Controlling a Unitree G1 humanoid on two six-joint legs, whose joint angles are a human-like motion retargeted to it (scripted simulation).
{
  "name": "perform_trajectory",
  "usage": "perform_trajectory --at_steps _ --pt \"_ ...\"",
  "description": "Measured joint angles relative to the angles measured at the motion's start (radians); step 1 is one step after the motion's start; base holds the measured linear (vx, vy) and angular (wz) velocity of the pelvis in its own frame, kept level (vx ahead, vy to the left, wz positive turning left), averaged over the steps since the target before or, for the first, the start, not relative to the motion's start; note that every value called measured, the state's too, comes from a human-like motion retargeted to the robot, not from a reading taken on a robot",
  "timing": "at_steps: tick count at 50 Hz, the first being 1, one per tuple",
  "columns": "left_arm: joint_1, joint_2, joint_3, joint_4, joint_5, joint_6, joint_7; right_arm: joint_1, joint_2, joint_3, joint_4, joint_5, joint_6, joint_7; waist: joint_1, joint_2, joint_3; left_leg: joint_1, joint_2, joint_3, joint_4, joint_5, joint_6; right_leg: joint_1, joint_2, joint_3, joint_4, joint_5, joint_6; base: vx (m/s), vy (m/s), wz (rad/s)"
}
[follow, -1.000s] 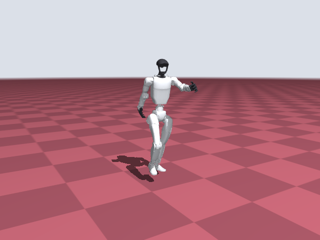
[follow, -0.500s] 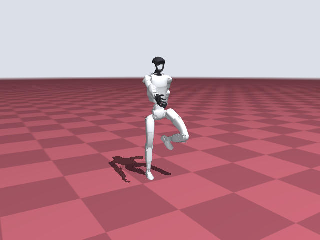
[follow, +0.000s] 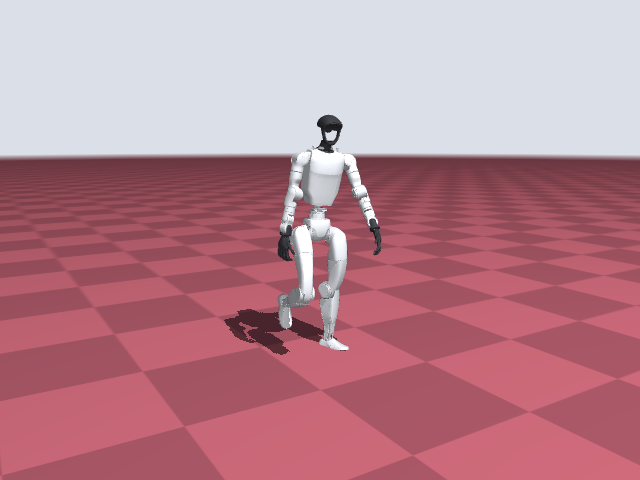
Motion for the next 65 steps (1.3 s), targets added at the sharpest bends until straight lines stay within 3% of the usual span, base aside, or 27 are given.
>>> perform_trajectory --at_steps 2,6,10,13,17,21,22,23,25,28,30,32,35,38,42,48,52,55,57,58,60,62,65 --pt "-0.140 0.043 0.002 -0.060 -0.008 -0.017 0.021 0.103 -0.006 -0.024 0.014 -0.013 -0.004 0.028 -0.078 0.030 0.008 0.003 0.018 -0.049 -0.006 -0.001 0.006 -0.180 0.030 -0.009 0.222 -0.076 0.003 0.43 0.06 1.22" --pt "-0.371 0.123 -0.059 -0.130 -0.141 -0.058 0.060 0.266 -0.029 -0.101 0.028 0.004 -0.024 0.063 -0.187 0.083 0.038 0.043 0.050 -0.118 -0.017 -0.021 0.096 -0.470 0.007 -0.055 0.479 -0.134 -0.008 0.47 0.02 0.89" --pt "-0.524 0.181 -0.111 -0.158 -0.112 -0.047 0.056 0.380 -0.040 -0.133 0.035 0.067 -0.018 0.122 -0.251 0.090 0.056 0.125 0.053 -0.149 -0.017 -0.043 0.125 -0.590 -0.065 -0.082 0.505 -0.184 -0.051 0.55 -0.04 0.51" --pt "-0.560 0.194 -0.094 -0.211 -0.090 -0.039 0.052 0.410 -0.049 -0.160 0.040 0.044 -0.004 0.155 -0.273 0.088 0.049 0.181 0.041 -0.160 -0.017 -0.069 0.132 -0.596 -0.122 -0.096 0.379 -0.191 -0.071 0.56 -0.05 0.30" --pt "-0.521 0.163 -0.053 -0.301 -0.132 -0.047 0.054 0.367 -0.061 -0.179 0.039 0.064 -0.003 0.147 -0.266 0.096 0.017 0.223 0.017 -0.165 -0.017 -0.104 0.129 -0.503 -0.170 -0.136 0.004 -0.197 -0.078 0.54 -0.07 0.08" --pt "-0.378 0.090 -0.017 -0.365 -0.192 -0.091 0.056 0.252 -0.079 -0.206 0.036 0.116 -0.028 0.070 -0.258 0.118 -0.012 0.261 0.004 -0.186 -0.017 -0.109 0.107 -0.177 -0.160 -0.267 -0.748 -0.157 -0.040 0.60 -0.12 0.35" --pt "-0.334 0.068 -0.017 -0.370 -0.204 -0.098 0.062 0.216 -0.085 -0.222 0.034 0.130 -0.023 0.043 -0.263 0.114 -0.001 0.291 -0.002 -0.204 -0.014 -0.108 0.103 -0.034 -0.140 -0.305 -1.010 -0.097 -0.017 0.76 -0.18 0.96" --pt "-0.290 0.046 -0.021 -0.369 -0.217 -0.097 0.079 0.172 -0.090 -0.247 0.033 0.137 -0.004 0.011 -0.271 0.099 0.032 0.343 -0.013 -0.230 -0.007 -0.108 0.102 0.152 -0.109 -0.341 -1.313 0.022 0.015 0.81 -0.23 0.72" --pt "-0.197 0.015 -0.028 -0.333 -0.139 -0.080 0.076 0.085 -0.085 -0.300 0.035 0.053 0.045 -0.015 -0.226 0.035 0.061 0.420 -0.073 -0.250 0.015 -0.099 0.125 0.382 -0.092 -0.350 -1.688 0.273 0.095 0.81 -0.29 -0.30" --pt "0.009 -0.025 -0.050 -0.193 0.100 -0.120 0.025 -0.041 -0.064 -0.227 0.028 0.108 -0.022 -0.019 -0.053 -0.018 0.063 0.435 -0.140 -0.131 0.130 0.004 0.177 0.435 -0.107 -0.255 -1.678 0.277 0.163 0.70 -0.31 -1.96" --pt "0.145 -0.042 -0.026 -0.066 0.139 -0.045 -0.076 -0.161 -0.047 -0.130 0.022 0.090 0.036 0.003 0.031 -0.073 0.108 0.360 -0.155 -0.031 0.406 -0.015 0.179 0.515 -0.130 -0.176 -1.705 0.272 0.150 0.57 -0.29 -1.56" --pt "0.282 -0.046 0.000 0.046 0.085 -0.004 -0.177 -0.281 -0.046 -0.081 -0.016 0.076 0.060 -0.010 0.031 -0.107 0.049 0.001 -0.075 -0.014 1.031 -0.199 0.198 0.469 -0.157 -0.162 -1.705 0.258 0.103 0.42 -0.19 -0.06" --pt "0.479 -0.039 0.040 0.147 0.022 -0.014 -0.153 -0.426 -0.076 -0.112 -0.119 0.064 0.023 -0.109 0.061 -0.123 0.001 -0.396 -0.003 -0.051 1.664 -0.390 0.260 0.444 -0.158 -0.158 -1.705 0.212 0.089 0.48 -0.10 0.02" --pt "0.659 -0.014 0.061 0.123 -0.045 -0.089 -0.106 -0.546 -0.123 -0.101 -0.203 0.164 -0.081 -0.228 0.166 -0.153 0.006 -0.622 0.081 -0.007 2.001 -0.499 0.294 0.448 -0.159 -0.115 -1.679 0.155 0.086 0.53 -0.11 -0.78" --pt "0.869 0.007 0.053 0.049 -0.244 -0.156 -0.149 -0.687 -0.171 -0.023 -0.233 0.315 -0.161 -0.322 0.284 -0.180 0.019 -0.857 0.174 0.018 2.160 -0.516 0.307 0.494 -0.133 -0.046 -1.705 0.147 0.068 0.53 -0.06 -0.89" --pt "1.015 -0.046 -0.021 0.091 -0.190 -0.109 -0.286 -0.831 -0.156 0.042 -0.219 0.292 -0.137 -0.271 0.340 -0.203 0.028 -0.945 0.220 0.078 1.908 -0.436 0.314 0.587 -0.135 0.014 -1.705 0.099 0.032 0.54 0.06 -0.67" --pt "0.974 -0.091 -0.027 0.100 -0.176 -0.062 -0.353 -0.823 -0.104 0.021 -0.246 0.262 -0.114 -0.244 0.322 -0.204 -0.001 -0.828 0.183 0.145 1.424 -0.385 0.305 0.616 -0.132 0.026 -1.679 0.058 0.040 0.56 0.13 -0.29" --pt "0.876 -0.100 0.001 0.075 -0.192 -0.058 -0.294 -0.760 -0.056 -0.015 -0.251 0.224 -0.107 -0.243 0.355 -0.209 0.027 -0.528 0.037 0.219 0.719 -0.313 0.228 0.669 -0.156 0.065 -1.635 0.026 0.081 0.70 0.22 -1.00" --pt "0.802 -0.097 0.042 0.048 -0.204 -0.140 -0.157 -0.693 -0.021 -0.009 -0.237 0.263 -0.177 -0.261 0.407 -0.138 0.079 -0.234 -0.039 0.188 0.191 -0.104 0.200 0.773 -0.113 0.128 -1.612 0.003 0.095 0.82 0.31 -1.64" --pt "0.767 -0.096 0.063 0.034 -0.226 -0.188 -0.097 -0.653 -0.004 0.000 -0.224 0.284 -0.216 -0.268 0.412 -0.094 0.087 -0.136 -0.040 0.157 0.036 0.015 0.191 0.814 -0.077 0.152 -1.594 -0.009 0.086 0.79 0.34 -0.84" --pt "0.713 -0.089 0.099 0.010 -0.311 -0.203 -0.081 -0.551 0.022 -0.009 -0.178 0.225 -0.186 -0.261 0.365 -0.039 0.078 -0.079 -0.008 0.133 0.025 0.097 0.055 0.859 -0.027 0.143 -1.521 -0.026 0.057 0.70 0.33 0.24" --pt "0.626 -0.061 0.108 0.000 -0.427 -0.221 -0.091 -0.451 0.048 -0.037 -0.130 0.145 -0.178 -0.227 0.332 -0.039 0.061 -0.038 -0.026 0.090 -0.017 0.126 0.076 0.739 -0.022 0.130 -1.228 -0.050 0.010 0.48 0.29 0.62" --pt "0.482 0.000 0.125 0.004 -0.435 -0.190 -0.075 -0.300 0.075 -0.068 -0.091 0.149 -0.152 -0.185 0.272 -0.072 0.007 -0.087 -0.056 0.035 -0.017 0.115 0.091 0.403 -0.032 0.102 -0.653 -0.095 -0.037 0.32 0.20 0.91"
